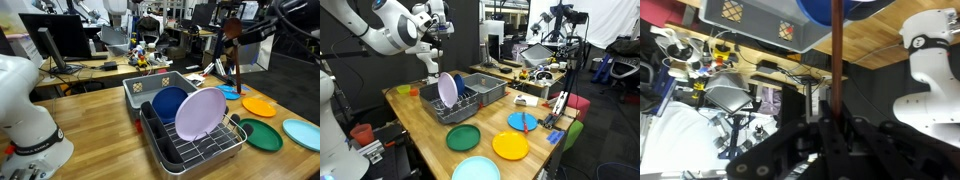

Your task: Put the brown spoon onto the drying rack.

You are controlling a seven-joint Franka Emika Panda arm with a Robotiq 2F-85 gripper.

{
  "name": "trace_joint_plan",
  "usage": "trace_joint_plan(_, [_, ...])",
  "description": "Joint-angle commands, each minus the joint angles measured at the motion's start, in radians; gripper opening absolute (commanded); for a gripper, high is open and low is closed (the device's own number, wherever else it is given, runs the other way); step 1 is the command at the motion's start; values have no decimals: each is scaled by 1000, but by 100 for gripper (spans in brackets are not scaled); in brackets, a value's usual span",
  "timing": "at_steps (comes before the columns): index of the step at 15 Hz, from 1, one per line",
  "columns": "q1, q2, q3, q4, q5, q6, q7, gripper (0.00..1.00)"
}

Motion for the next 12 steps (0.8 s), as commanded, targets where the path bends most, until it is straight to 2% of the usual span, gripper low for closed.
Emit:
trace_joint_plan(1, [206, -23, -178, -40, -99, -3, 52, 3])
trace_joint_plan(5, [461, 11, -418, -65, -227, -7, 101, 3])
trace_joint_plan(6, [370, 6, -318, -70, -173, -7, 78, 10])
trace_joint_plan(8, [445, 12, -393, -73, -194, -7, 84, 10])
trace_joint_plan(12, [455, 12, -405, -71, -195, -7, 84, 10])
